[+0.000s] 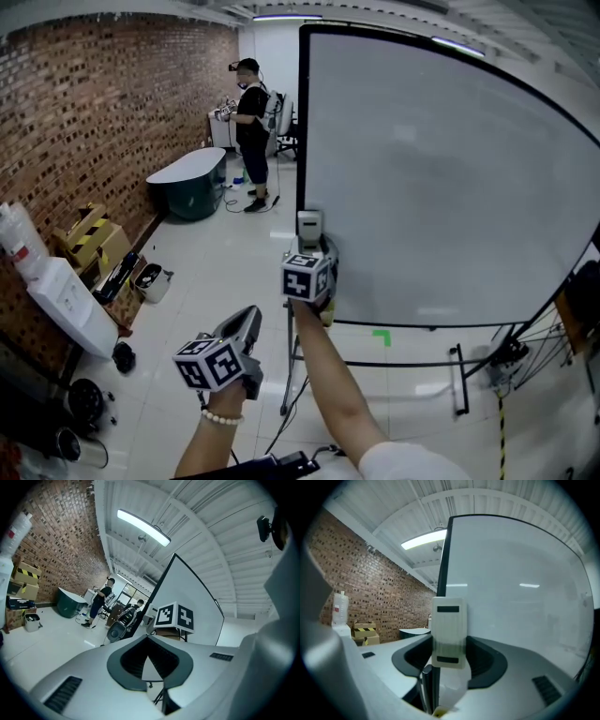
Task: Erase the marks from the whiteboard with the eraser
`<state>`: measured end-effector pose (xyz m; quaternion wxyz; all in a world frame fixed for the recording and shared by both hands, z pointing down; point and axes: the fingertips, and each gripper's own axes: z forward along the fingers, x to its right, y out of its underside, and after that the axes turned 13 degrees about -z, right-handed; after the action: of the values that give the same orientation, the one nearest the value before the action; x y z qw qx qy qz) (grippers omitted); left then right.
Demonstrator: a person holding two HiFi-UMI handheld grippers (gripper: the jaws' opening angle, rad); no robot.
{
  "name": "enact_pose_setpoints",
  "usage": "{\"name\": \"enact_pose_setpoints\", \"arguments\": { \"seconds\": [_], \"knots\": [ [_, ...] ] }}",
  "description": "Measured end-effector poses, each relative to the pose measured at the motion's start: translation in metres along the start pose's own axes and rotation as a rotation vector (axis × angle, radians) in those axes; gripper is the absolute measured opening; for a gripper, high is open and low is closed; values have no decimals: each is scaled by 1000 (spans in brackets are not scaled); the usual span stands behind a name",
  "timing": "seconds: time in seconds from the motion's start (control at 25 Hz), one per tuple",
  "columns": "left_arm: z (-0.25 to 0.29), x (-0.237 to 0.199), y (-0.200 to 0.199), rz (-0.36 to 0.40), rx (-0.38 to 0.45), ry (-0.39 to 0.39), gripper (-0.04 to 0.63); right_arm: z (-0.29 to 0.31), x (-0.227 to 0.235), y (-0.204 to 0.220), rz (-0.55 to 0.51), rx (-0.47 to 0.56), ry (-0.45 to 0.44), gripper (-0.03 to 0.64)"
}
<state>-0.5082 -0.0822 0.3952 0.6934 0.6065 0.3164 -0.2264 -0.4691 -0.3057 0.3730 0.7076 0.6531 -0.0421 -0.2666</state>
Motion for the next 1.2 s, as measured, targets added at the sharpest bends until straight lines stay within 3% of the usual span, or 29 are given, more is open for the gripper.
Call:
{"name": "enact_pose_setpoints", "arguments": {
  "seconds": [0.28,0.56,0.84,1.2],
  "knots": [
    [1,-11,1,-13,-6,-15,-12,15,-23,47,23,-50,-29,252],
    [15,-10,15,-26,-30,-9,-12,17,-16,80,31,-81,-29,253],
    [42,10,34,-24,-54,6,-11,3,55,93,65,-55,24,253],
    [94,59,77,-19,-68,26,-12,-13,138,124,79,-38,12,255]
  ]
}}
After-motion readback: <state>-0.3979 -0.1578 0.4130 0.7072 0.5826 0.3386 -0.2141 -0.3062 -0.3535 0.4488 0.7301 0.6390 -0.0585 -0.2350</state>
